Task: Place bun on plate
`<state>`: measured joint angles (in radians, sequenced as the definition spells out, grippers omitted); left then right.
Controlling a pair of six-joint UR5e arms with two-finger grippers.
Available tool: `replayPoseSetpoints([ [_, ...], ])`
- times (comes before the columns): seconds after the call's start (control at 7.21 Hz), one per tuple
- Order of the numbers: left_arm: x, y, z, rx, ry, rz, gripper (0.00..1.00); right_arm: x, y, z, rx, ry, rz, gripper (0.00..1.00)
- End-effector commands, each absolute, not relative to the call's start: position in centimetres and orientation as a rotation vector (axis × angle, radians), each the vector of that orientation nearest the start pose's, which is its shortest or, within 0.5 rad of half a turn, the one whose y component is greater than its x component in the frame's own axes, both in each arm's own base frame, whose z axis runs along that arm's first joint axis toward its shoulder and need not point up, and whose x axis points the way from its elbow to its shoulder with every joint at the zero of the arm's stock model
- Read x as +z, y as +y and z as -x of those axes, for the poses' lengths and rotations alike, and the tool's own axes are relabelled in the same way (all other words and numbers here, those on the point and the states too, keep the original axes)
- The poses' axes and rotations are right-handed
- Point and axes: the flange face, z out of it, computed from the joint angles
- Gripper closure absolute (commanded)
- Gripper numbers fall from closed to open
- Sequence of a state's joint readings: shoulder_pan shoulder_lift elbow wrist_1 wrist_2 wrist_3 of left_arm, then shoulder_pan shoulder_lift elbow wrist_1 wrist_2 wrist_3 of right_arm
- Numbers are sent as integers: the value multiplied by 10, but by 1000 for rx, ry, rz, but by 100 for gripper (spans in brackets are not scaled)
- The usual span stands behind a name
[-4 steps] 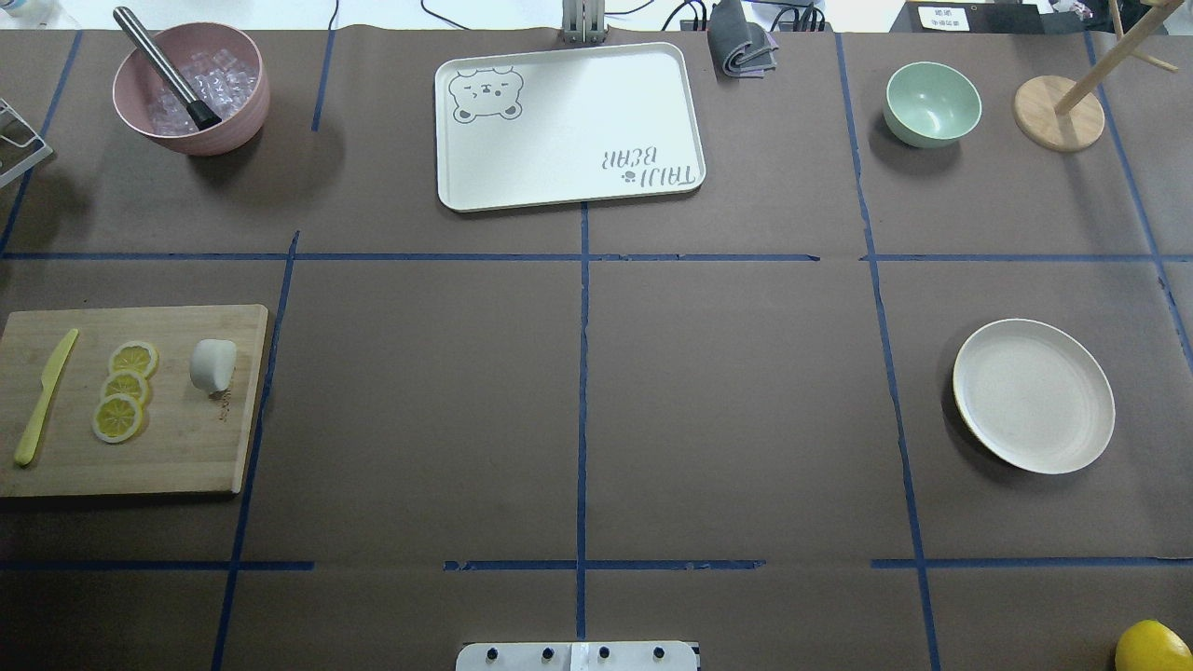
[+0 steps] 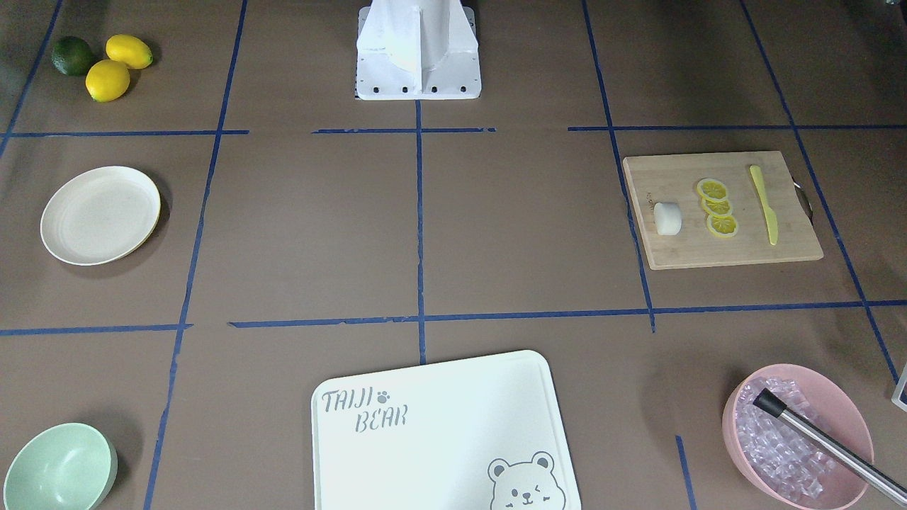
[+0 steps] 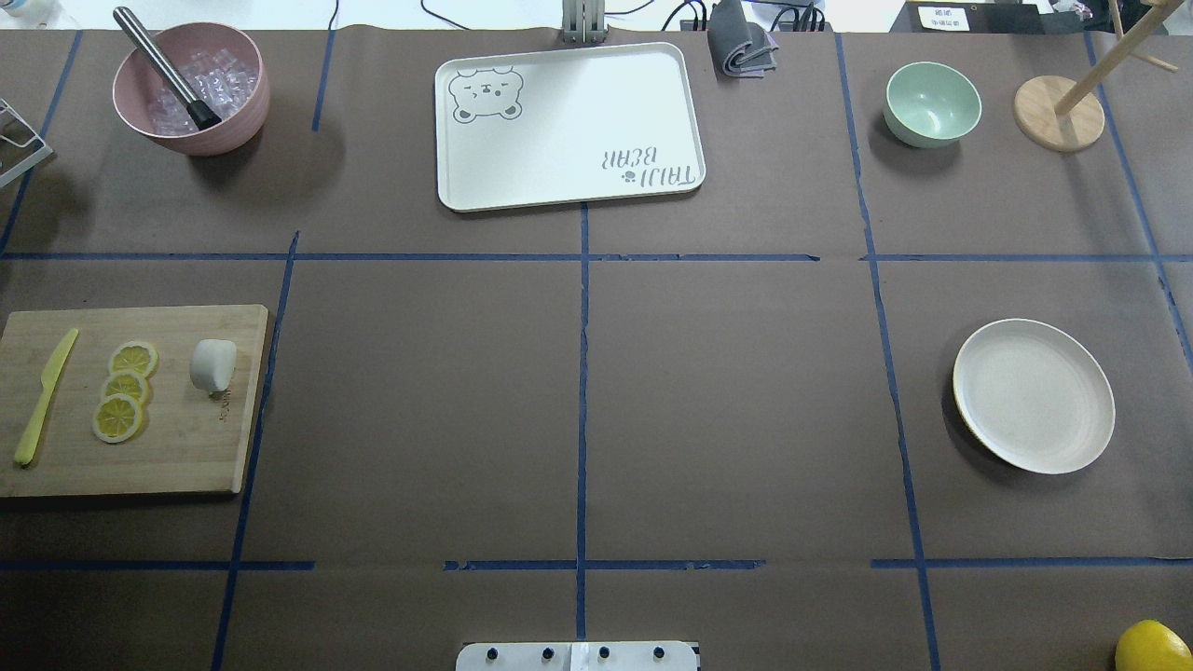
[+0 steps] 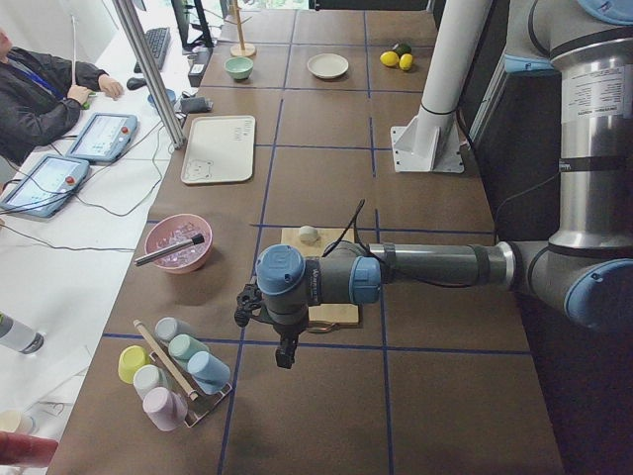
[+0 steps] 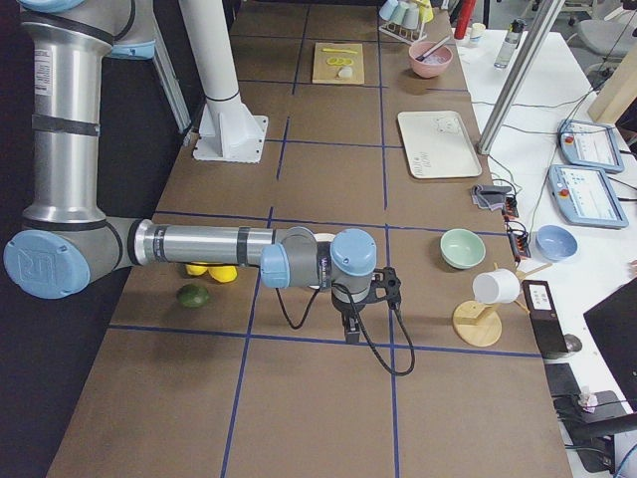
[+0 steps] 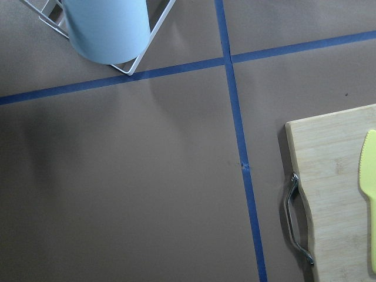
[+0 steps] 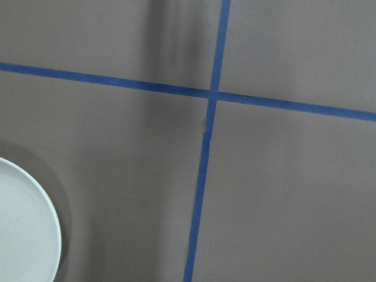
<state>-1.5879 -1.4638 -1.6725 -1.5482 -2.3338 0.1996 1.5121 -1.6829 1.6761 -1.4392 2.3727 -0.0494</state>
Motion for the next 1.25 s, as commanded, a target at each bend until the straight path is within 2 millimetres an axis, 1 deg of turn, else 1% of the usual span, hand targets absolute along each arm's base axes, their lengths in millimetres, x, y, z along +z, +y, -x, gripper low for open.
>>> replayPoseSetpoints([
  [0.0, 661, -444, 72, 163, 763, -59, 0, 636, -453, 9, -179, -855, -109, 0],
  [0.14, 660, -444, 72, 163, 764, -60, 0, 625, -451, 54, -108, -882, -97, 1],
  [0.28, 660, -444, 72, 164, 764, -62, 0, 623, -433, 95, -61, -897, -108, 1],
  [0.42, 660, -444, 72, 164, 764, -63, 0, 625, -414, 136, -30, -883, -108, 1],
  [0.55, 660, -444, 72, 164, 764, -63, 0, 622, -405, 172, -7, -863, -108, 1],
  [0.69, 660, -444, 72, 164, 764, -63, 0, 628, -402, 179, -15, -841, -107, 2],
  [0.83, 660, -444, 72, 163, 764, -64, 0, 642, -395, 175, -12, -824, -89, 3],
  [0.97, 661, -444, 72, 163, 763, -60, 0, 648, -393, 173, -9, -817, -80, 7],
  [1.11, 661, -443, 73, 162, 763, -61, 0, 650, -392, 172, -4, -817, -74, 21],
])
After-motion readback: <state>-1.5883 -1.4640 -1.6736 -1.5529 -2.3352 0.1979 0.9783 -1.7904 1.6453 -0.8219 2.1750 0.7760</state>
